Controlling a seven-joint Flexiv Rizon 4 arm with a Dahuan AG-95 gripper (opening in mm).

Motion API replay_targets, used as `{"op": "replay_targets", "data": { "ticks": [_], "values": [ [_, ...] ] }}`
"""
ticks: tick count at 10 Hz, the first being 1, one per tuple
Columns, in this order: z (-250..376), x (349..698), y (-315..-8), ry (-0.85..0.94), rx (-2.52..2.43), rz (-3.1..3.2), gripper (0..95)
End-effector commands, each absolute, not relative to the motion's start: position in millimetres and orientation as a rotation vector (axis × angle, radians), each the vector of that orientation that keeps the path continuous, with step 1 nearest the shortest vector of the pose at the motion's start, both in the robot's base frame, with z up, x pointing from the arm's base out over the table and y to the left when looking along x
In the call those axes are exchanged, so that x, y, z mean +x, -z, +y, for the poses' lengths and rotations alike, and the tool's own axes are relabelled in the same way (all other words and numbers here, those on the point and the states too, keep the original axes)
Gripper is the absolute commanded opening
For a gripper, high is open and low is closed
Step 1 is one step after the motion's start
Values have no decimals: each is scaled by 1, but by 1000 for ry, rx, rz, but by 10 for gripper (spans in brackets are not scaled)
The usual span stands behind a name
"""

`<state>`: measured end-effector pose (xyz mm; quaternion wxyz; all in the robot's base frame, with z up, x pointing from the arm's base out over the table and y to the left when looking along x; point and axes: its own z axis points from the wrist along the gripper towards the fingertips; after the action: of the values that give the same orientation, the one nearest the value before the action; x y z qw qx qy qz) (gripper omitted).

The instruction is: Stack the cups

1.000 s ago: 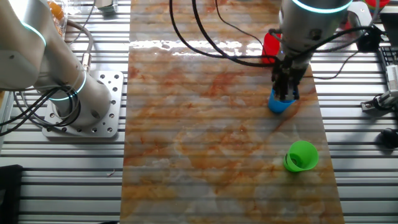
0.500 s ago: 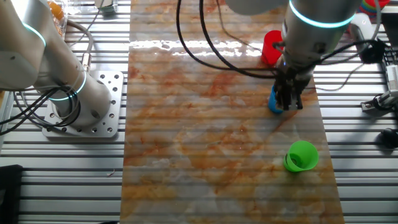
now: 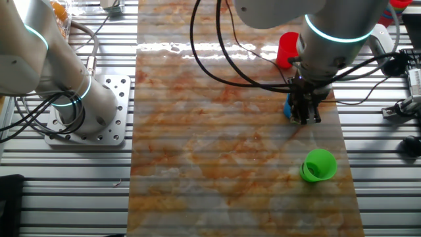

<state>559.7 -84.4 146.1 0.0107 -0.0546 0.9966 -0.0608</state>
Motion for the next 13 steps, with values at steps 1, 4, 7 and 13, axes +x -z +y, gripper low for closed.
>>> {"op": "replay_targets", "data": {
  "ticks": [1, 4, 7, 13],
  "values": [
    [-85, 559, -147, 181, -164, 3111, 0],
    [-85, 560, -144, 194, -168, 3118, 0],
    [-86, 560, -144, 188, -165, 3113, 0],
    [-86, 560, -144, 210, -190, 3109, 0]
  ]
}}
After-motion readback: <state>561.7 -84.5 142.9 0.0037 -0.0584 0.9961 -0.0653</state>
